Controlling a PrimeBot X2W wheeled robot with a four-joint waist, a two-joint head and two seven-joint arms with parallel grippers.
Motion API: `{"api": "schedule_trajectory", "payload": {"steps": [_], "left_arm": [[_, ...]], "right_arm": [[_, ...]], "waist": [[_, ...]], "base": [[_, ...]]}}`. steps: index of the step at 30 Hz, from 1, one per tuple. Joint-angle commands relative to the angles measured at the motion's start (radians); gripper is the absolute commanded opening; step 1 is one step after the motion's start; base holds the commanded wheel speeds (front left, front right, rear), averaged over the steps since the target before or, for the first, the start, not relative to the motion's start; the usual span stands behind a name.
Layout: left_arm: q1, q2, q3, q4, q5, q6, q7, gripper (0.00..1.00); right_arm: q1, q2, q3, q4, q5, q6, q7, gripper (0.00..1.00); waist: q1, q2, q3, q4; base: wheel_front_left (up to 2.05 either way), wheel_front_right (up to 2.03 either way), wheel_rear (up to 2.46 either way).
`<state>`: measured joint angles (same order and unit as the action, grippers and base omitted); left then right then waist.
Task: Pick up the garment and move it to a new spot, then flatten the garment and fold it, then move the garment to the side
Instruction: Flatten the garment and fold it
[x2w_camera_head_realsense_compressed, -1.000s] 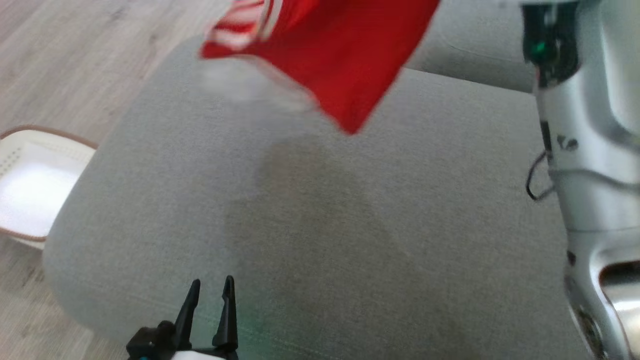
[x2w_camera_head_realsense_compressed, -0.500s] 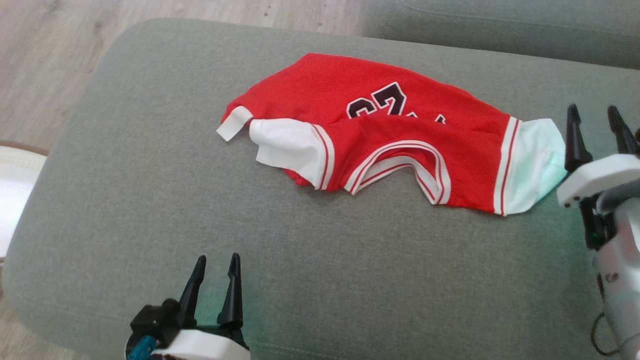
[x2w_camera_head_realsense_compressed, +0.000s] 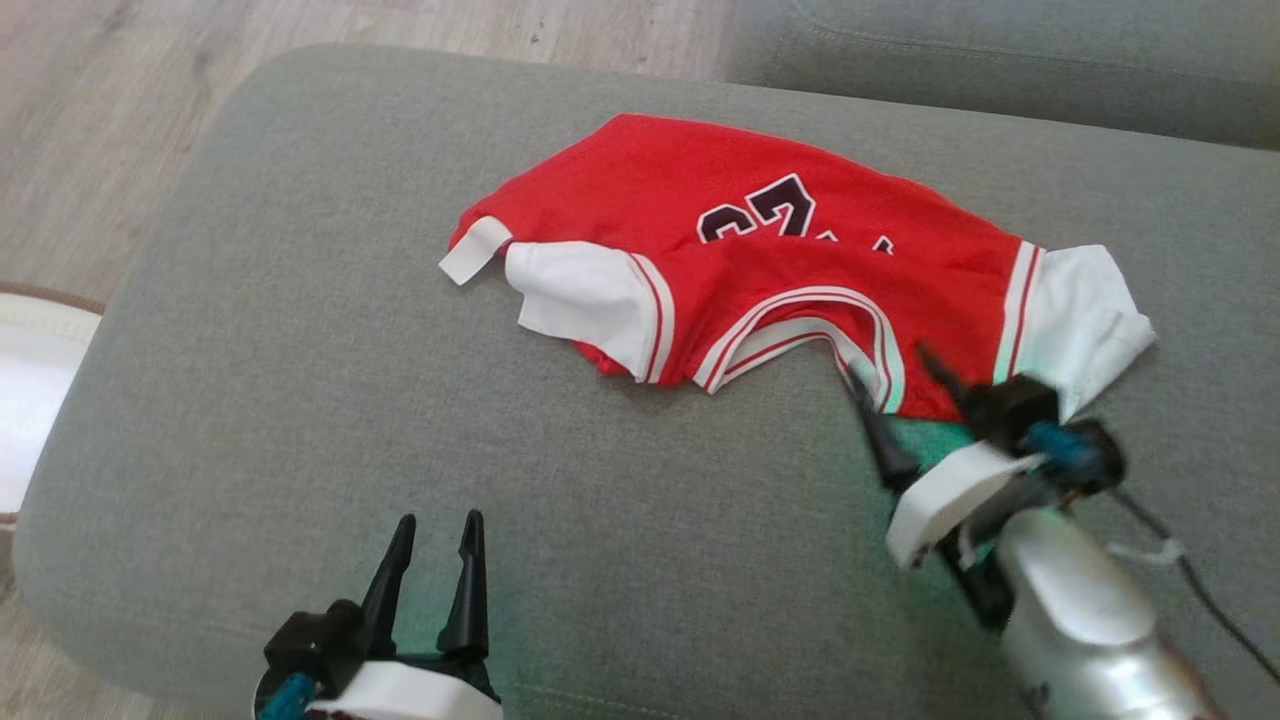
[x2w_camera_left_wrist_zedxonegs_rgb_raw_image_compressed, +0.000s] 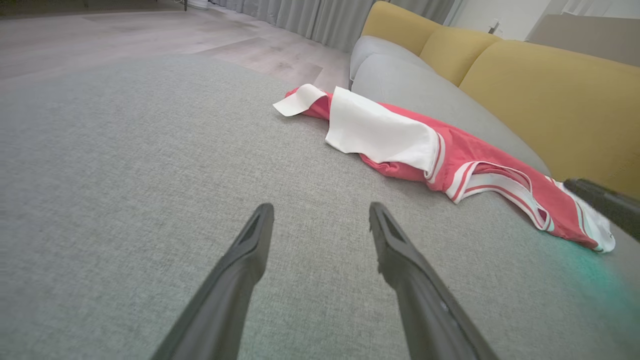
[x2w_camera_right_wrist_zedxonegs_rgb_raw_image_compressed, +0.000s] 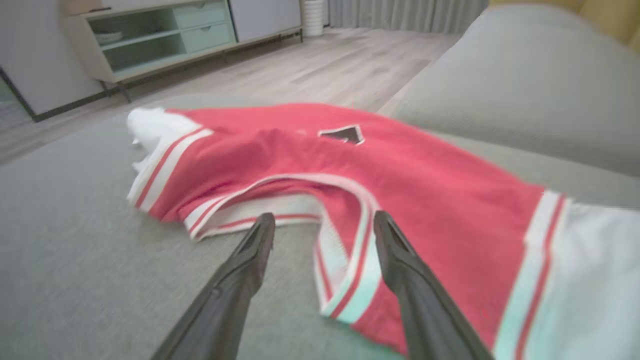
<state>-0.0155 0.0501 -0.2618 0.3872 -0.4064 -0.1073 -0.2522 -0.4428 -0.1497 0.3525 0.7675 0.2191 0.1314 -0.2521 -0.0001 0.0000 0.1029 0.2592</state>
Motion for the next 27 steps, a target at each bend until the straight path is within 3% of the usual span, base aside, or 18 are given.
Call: {"api": "schedule_trajectory", "payload": {"steps": [1,6,14,15,16,17,21,27], "left_arm": [[-0.025,0.0,0.025,-0.02,-0.006,-0.008,-0.01,1.0],[-0.031,0.0,0.019,-0.022,-0.011,-0.008,-0.01,1.0],[-0.042,0.0,0.016,-0.029,-0.02,-0.004,-0.01,1.0],[-0.042,0.0,0.018,-0.028,-0.021,-0.004,-0.01,1.0],[-0.042,0.0,0.02,-0.028,-0.022,-0.004,-0.01,1.0],[-0.042,0.0,0.021,-0.029,-0.023,-0.004,-0.01,1.0],[-0.04,0.0,0.024,-0.036,-0.028,-0.001,-0.01,1.0],[-0.045,0.0,0.026,-0.052,-0.032,-0.001,-0.01,1.0]], "right_arm": [[-0.014,0.014,0.057,0.01,0.014,-0.001,-0.01,1.0],[-0.05,0.015,0.09,0.159,0.018,-0.001,-0.005,1.0],[-0.116,0.018,-0.006,0.313,-0.078,-0.001,-0.009,1.0],[-0.118,0.018,-0.015,0.329,-0.089,-0.001,-0.009,0.69],[-0.12,0.018,-0.024,0.342,-0.097,-0.001,-0.009,0.14],[-0.123,0.014,-0.036,0.352,-0.101,-0.001,-0.009,0.0],[-0.141,-0.04,-0.097,0.324,-0.12,-0.001,-0.009,0.0],[-0.149,-0.221,-0.259,0.212,-0.157,-0.001,-0.01,0.0]], "waist": [[0.0001,0.0,0.005,0.01],[0.0001,0.0,0.024,0.036],[0.0001,0.0,0.059,0.066],[0.0001,0.0,0.061,0.068],[0.0001,0.0,0.062,0.07],[0.0001,0.0,0.063,0.071],[0.0001,0.0,0.066,0.069],[0.0001,0.0,0.066,0.063]], "base": [[0.0,0.0,0.0],[0.0,0.0,0.0],[0.0,0.0,0.0],[0.0,0.0,0.0],[0.0,0.0,0.0],[0.0,0.0,0.0],[0.0,0.0,0.0],[0.0,0.0,0.0]]}}
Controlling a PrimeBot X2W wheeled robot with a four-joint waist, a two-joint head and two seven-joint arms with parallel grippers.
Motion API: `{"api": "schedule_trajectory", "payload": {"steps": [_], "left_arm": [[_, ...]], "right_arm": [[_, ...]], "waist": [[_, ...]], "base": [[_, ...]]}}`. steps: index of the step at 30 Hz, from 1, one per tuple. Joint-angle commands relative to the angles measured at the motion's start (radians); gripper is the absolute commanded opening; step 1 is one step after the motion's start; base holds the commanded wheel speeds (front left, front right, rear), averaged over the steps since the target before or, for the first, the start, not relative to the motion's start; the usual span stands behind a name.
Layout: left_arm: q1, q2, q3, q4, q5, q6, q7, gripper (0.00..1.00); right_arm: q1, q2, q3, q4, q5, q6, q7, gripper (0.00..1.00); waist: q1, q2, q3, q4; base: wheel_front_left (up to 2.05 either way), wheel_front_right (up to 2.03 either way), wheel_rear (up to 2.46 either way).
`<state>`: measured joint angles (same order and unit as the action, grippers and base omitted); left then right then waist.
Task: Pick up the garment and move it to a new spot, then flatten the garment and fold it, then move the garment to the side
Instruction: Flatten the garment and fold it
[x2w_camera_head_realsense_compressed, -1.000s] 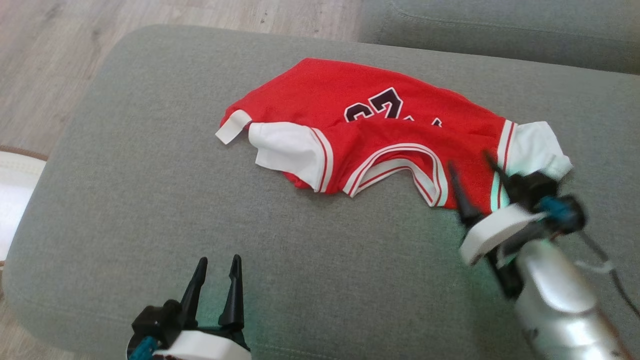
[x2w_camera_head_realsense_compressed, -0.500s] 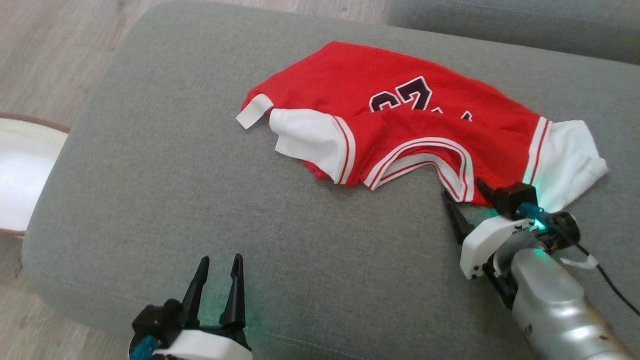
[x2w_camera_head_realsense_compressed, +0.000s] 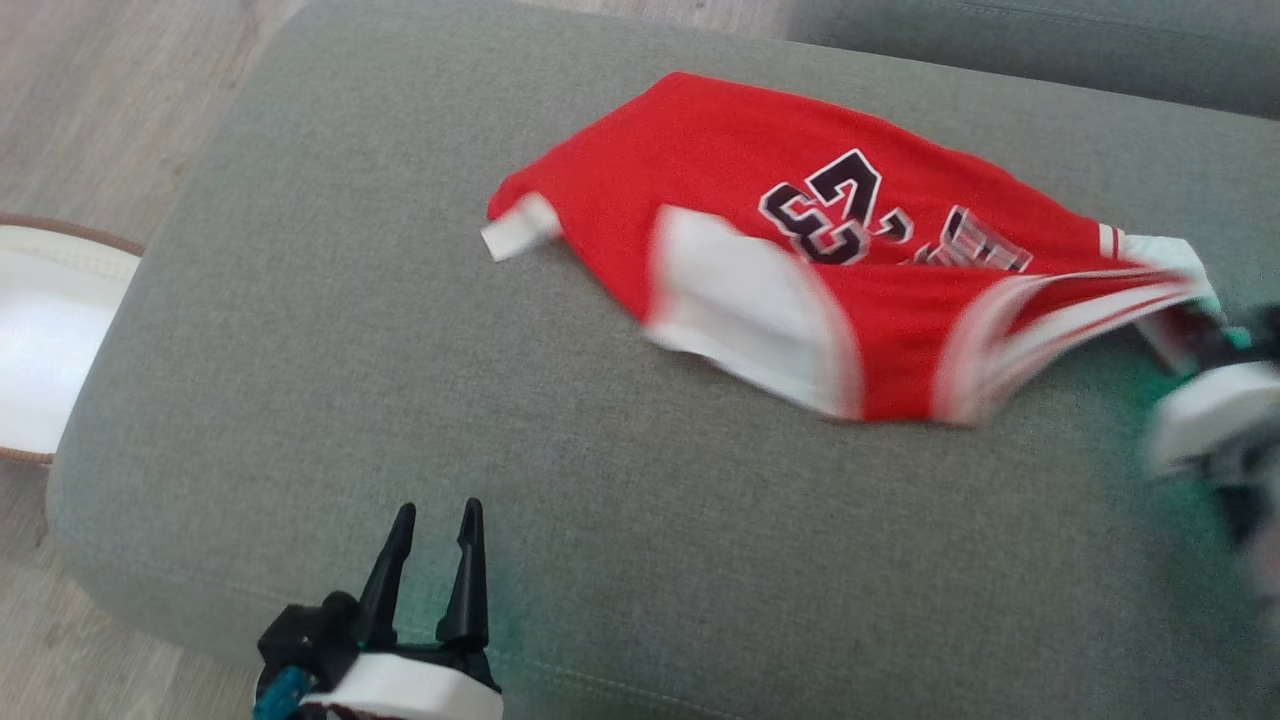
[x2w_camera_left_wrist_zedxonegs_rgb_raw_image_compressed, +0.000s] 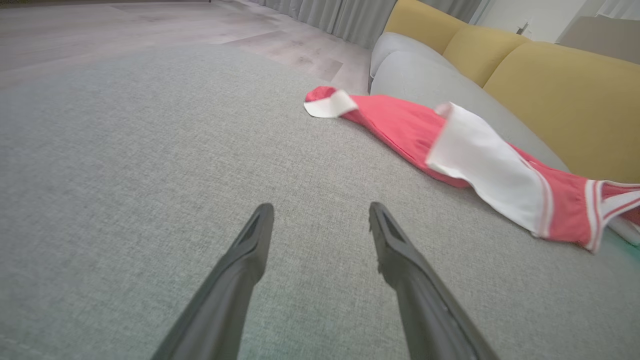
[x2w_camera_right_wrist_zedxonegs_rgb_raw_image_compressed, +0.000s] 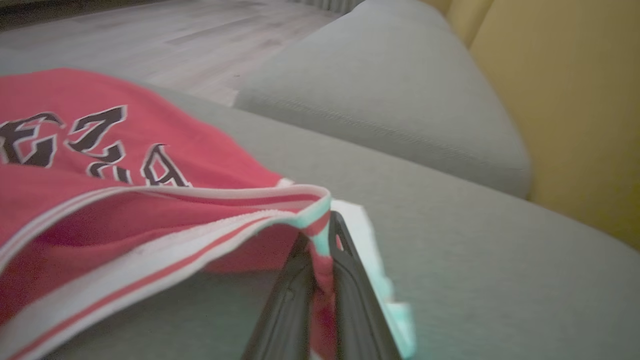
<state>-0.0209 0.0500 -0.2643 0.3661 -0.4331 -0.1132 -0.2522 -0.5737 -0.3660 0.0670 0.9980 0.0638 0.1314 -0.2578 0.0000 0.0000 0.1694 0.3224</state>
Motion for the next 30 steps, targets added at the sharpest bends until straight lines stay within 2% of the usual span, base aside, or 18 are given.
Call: {"api": "schedule_trajectory", "payload": {"steps": [1,3,4,5,7,9,12,15,18,22,26,27,30], "left_arm": [[-0.038,0.0,0.03,-0.032,-0.006,0.005,-0.01,1.0],[-0.033,0.0,0.031,-0.033,-0.007,0.005,-0.01,1.0],[-0.03,0.0,0.03,-0.031,-0.008,0.005,-0.01,1.0],[-0.028,0.0,0.029,-0.028,-0.008,0.005,-0.01,1.0],[-0.027,0.0,0.025,-0.024,-0.008,0.004,-0.01,1.0],[-0.029,0.0,0.022,-0.02,-0.007,0.003,-0.01,1.0],[-0.035,0.0,0.02,-0.019,-0.005,0.002,-0.01,1.0],[-0.041,0.0,0.02,-0.019,0.0,0.001,-0.01,1.0],[-0.042,0.0,0.024,-0.019,0.004,0.0,-0.01,1.0],[-0.043,0.0,0.022,-0.019,0.007,-0.002,-0.01,1.0],[-0.04,0.0,0.012,-0.015,0.007,-0.005,-0.01,1.0],[-0.04,0.0,0.012,-0.015,0.007,-0.005,-0.01,1.0],[-0.039,0.0,0.006,-0.012,0.005,-0.006,-0.01,1.0]], "right_arm": [[-0.013,-0.03,-0.002,-0.029,-0.007,-0.001,-0.004,0.0],[-0.004,-0.077,-0.039,-0.043,-0.036,-0.001,-0.004,0.0],[-0.002,-0.091,-0.06,-0.045,-0.044,-0.001,-0.004,0.6],[-0.001,-0.106,-0.083,-0.042,-0.057,-0.001,-0.004,1.0],[-0.007,-0.119,-0.128,-0.026,-0.083,-0.001,0.0,1.0],[-0.018,-0.107,-0.175,-0.03,-0.103,-0.001,-0.001,1.0],[-0.012,-0.045,-0.209,-0.081,-0.122,-0.001,-0.003,1.0],[0.034,0.044,-0.197,-0.214,-0.105,-0.001,-0.003,1.0],[0.109,0.12,-0.136,-0.347,-0.065,-0.001,-0.004,1.0],[0.195,0.179,-0.044,-0.459,-0.002,-0.001,-0.004,1.0],[0.245,0.2,0.148,-0.445,0.066,-0.001,-0.004,1.0],[0.245,0.2,0.148,-0.445,0.066,-0.001,-0.004,1.0],[0.238,0.212,0.268,-0.404,0.134,-0.001,-0.004,1.0]], "waist": [[0.0,0.0,0.0,-0.003],[0.0,0.0,-0.001,-0.01],[0.0,0.0,-0.002,-0.015],[0.0,0.0,-0.002,-0.02],[0.0,0.0,-0.001,-0.03],[0.0,0.0,-0.003,-0.041],[0.0,0.0,-0.006,-0.053],[0.0,0.0,-0.011,-0.061],[0.0,0.0,-0.015,-0.065],[0.0,0.0,-0.016,-0.06],[0.0,0.0,-0.019,-0.045],[0.0,0.0,-0.019,-0.045],[0.0,0.0,-0.018,-0.03]], "base": [[0.0,0.0,0.0],[0.0,0.0,0.0],[0.0,0.0,0.0],[0.0,0.0,0.0],[0.0,0.0,0.0],[0.0,0.0,0.0],[0.0,0.0,0.0],[0.0,0.0,0.0],[0.0,0.0,0.0],[0.0,0.0,0.0],[0.0,0.0,0.0],[0.0,0.0,0.0],[0.0,0.0,0.0]]}}
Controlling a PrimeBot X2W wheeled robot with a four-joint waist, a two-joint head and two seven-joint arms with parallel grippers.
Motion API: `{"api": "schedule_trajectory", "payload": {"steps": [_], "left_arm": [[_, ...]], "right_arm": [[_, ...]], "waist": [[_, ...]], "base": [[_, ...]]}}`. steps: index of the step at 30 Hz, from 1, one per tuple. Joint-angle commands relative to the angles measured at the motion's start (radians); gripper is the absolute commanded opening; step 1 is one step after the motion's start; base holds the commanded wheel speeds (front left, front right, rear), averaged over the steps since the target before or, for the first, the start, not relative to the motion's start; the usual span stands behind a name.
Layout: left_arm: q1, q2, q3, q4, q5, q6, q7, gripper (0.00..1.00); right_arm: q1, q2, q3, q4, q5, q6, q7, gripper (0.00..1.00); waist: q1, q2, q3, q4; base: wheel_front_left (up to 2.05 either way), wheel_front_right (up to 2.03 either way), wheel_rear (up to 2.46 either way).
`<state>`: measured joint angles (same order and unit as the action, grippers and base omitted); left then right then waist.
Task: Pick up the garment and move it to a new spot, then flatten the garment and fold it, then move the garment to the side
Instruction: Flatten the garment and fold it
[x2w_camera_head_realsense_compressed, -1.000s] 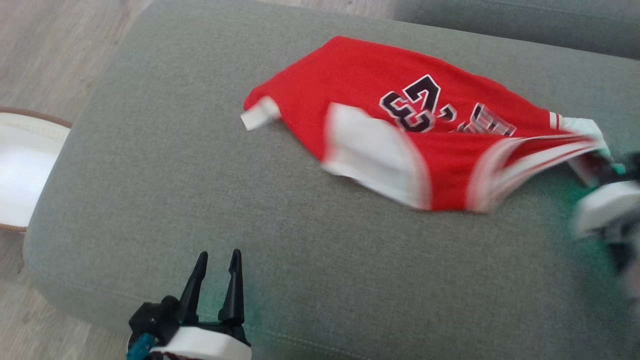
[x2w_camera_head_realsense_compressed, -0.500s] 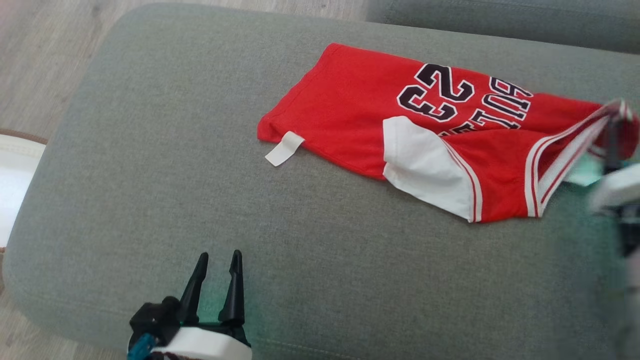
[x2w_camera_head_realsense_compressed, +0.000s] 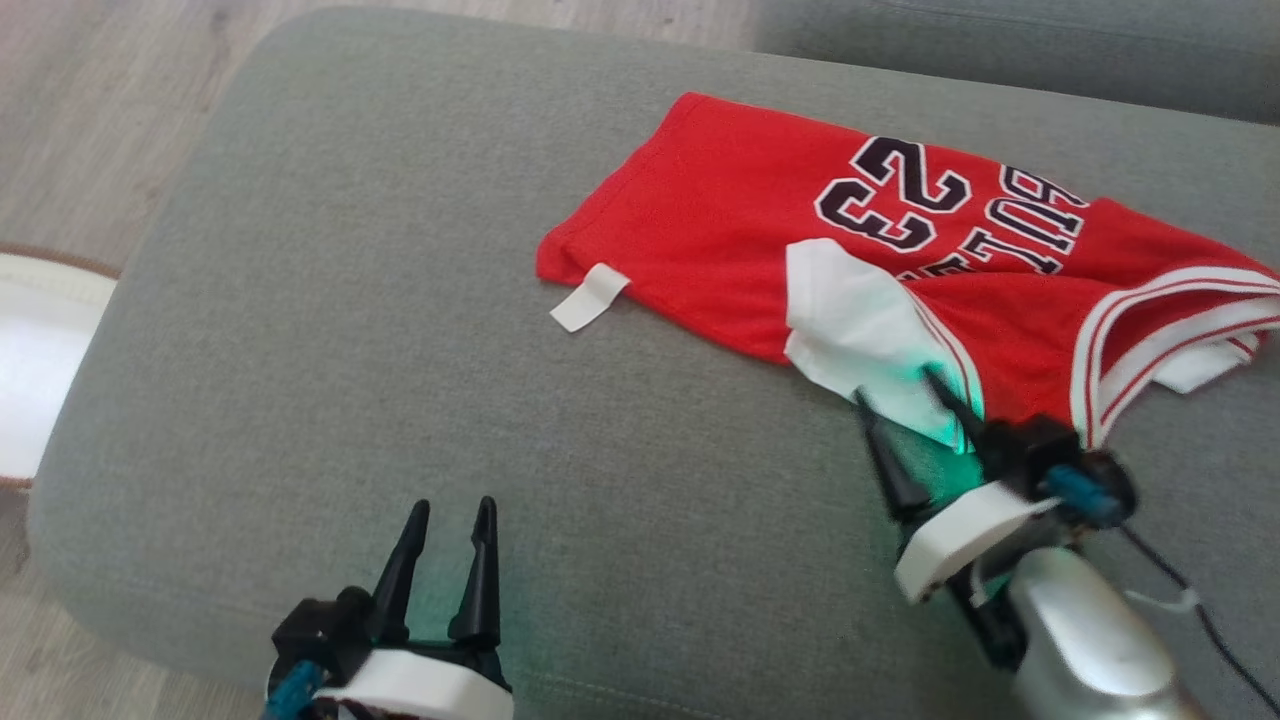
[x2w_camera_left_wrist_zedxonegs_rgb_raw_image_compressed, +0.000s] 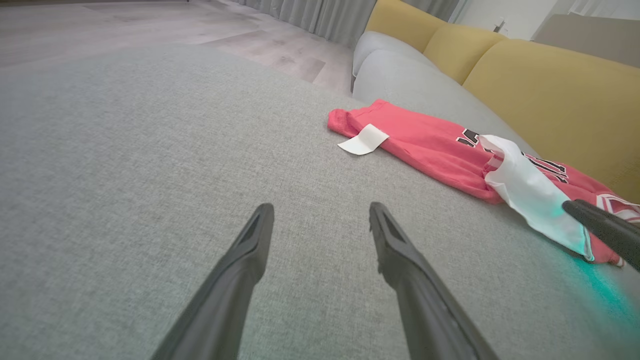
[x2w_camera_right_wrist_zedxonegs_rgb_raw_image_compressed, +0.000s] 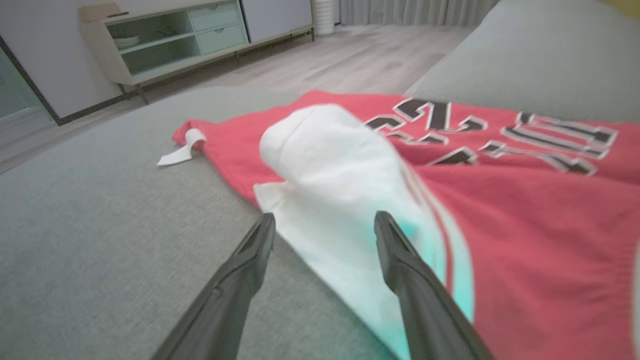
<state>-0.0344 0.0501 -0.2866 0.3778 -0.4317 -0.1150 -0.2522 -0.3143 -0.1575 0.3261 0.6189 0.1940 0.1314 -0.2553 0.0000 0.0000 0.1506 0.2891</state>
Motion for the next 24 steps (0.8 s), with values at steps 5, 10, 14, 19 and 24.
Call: {"api": "schedule_trajectory", "payload": {"steps": [5,10,14,19,24], "left_arm": [[-0.03,0.0,0.022,-0.021,0.001,-0.006,-0.01,1.0],[-0.035,0.0,0.013,-0.021,-0.009,-0.005,-0.01,1.0],[-0.032,0.0,0.015,-0.024,-0.017,-0.001,-0.01,1.0],[-0.027,0.0,0.023,-0.025,-0.022,0.004,-0.01,1.0],[-0.024,0.0,0.033,-0.031,-0.017,0.004,-0.01,1.0]], "right_arm": [[-0.094,0.009,0.149,0.1,0.083,-0.001,-0.006,1.0],[-0.178,0.013,0.201,0.235,0.114,-0.001,-0.006,1.0],[-0.21,0.02,0.21,0.335,0.11,-0.001,-0.006,1.0],[-0.203,0.019,0.234,0.366,0.113,-0.001,-0.006,0.0],[-0.14,-0.012,0.24,0.327,0.117,-0.001,-0.006,0.0]], "waist": [[0.0,0.0,0.012,0.035],[0.0,0.0,0.028,0.071],[0.0,0.0,0.036,0.088],[0.0,0.0,0.037,0.085],[0.0,0.0,0.008,0.05]], "base": [[0.0,0.0,0.0],[0.0,0.0,0.0],[0.0,0.0,0.0],[0.0,0.0,0.0],[0.0,0.0,0.0]]}}
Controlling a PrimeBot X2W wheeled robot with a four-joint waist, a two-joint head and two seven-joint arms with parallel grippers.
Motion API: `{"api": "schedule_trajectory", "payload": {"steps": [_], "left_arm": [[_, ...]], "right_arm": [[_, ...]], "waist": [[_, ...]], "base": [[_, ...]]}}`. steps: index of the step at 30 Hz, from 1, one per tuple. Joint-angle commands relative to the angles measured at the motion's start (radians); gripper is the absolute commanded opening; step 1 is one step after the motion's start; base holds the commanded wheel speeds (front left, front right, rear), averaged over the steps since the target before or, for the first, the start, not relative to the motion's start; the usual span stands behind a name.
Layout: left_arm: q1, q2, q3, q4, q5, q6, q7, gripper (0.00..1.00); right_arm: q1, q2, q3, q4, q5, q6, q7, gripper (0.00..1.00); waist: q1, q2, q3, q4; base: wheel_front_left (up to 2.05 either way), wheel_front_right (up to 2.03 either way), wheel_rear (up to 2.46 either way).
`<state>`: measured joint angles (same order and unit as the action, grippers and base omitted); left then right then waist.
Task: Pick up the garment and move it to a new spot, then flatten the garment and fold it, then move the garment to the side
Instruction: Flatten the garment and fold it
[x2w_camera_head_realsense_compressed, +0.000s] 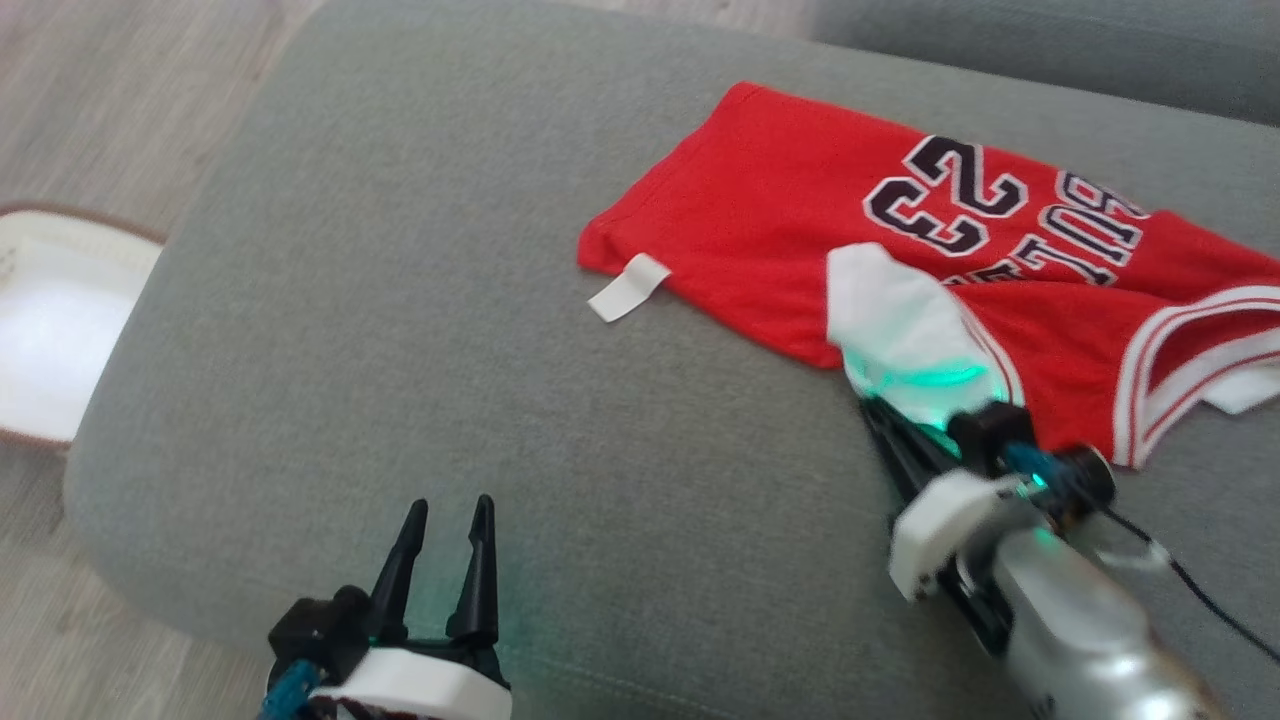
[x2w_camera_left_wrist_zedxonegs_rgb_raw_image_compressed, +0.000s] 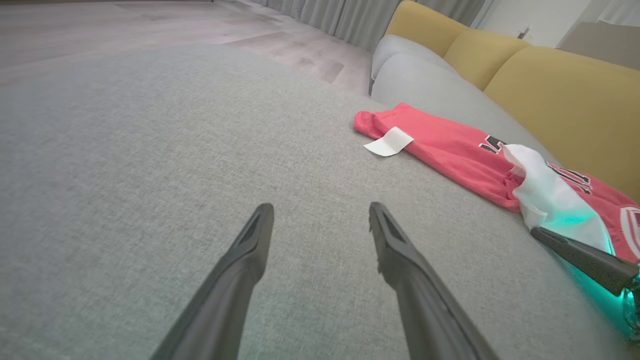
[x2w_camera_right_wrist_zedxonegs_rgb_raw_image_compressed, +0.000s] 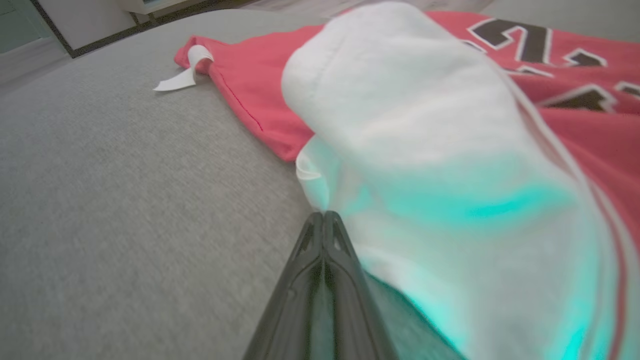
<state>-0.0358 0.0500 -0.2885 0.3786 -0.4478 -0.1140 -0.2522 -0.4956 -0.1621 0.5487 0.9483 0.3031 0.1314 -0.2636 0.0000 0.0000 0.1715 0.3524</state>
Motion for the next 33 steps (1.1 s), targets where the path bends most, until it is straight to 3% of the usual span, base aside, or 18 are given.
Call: {"api": "schedule_trajectory", "payload": {"steps": [1,8,16,23,28,29,30,31,33], "left_arm": [[-0.021,0.0,0.037,-0.032,0.003,0.003,-0.01,1.0],[0.002,0.0,0.067,-0.031,0.023,0.001,-0.01,1.0],[0.024,0.0,0.091,-0.03,0.033,-0.002,-0.01,1.0],[0.024,0.0,0.079,-0.023,0.03,-0.004,-0.01,1.0],[0.033,0.0,0.083,-0.015,0.029,-0.004,-0.01,1.0],[0.036,0.0,0.085,-0.014,0.03,-0.004,-0.01,1.0],[0.039,0.0,0.088,-0.012,0.031,-0.003,-0.01,1.0],[0.041,0.0,0.092,-0.011,0.033,-0.003,-0.01,1.0],[0.042,0.0,0.103,-0.006,0.039,-0.003,-0.01,1.0]], "right_arm": [[0.059,-0.017,0.009,-0.016,0.012,-0.001,0.002,0.0],[0.188,-0.079,-0.128,-0.154,0.011,-0.001,0.002,0.0],[0.256,-0.108,-0.325,-0.455,-0.019,-0.001,0.002,0.0],[0.182,-0.153,-0.378,-0.576,-0.066,-0.001,0.002,0.0],[0.247,-0.153,-0.37,-0.584,-0.08,-0.001,0.002,0.0],[0.271,-0.148,-0.365,-0.573,-0.078,-0.001,0.002,0.18],[0.295,-0.141,-0.36,-0.563,-0.072,-0.001,0.002,0.62],[0.318,-0.134,-0.355,-0.557,-0.065,-0.001,0.002,1.0],[0.363,-0.118,-0.349,-0.556,-0.037,-0.001,0.002,1.0]], "waist": [[0.0,0.0,-0.022,-0.023],[0.0,0.0,-0.093,-0.109],[0.0,0.0,-0.144,-0.2],[0.0,0.0,-0.157,-0.223],[0.0,0.0,-0.163,-0.224],[0.0,0.0,-0.164,-0.226],[0.0,0.0,-0.165,-0.228],[0.0,0.0,-0.166,-0.231],[0.0,0.0,-0.167,-0.238]], "base": [[0.0,0.0,0.0],[0.0,0.0,0.0],[0.0,0.0,0.0],[0.0,0.0,0.0],[0.0,0.0,0.0],[0.0,0.0,0.0],[0.0,0.0,0.0],[0.0,0.0,0.0],[0.0,0.0,0.0]]}}
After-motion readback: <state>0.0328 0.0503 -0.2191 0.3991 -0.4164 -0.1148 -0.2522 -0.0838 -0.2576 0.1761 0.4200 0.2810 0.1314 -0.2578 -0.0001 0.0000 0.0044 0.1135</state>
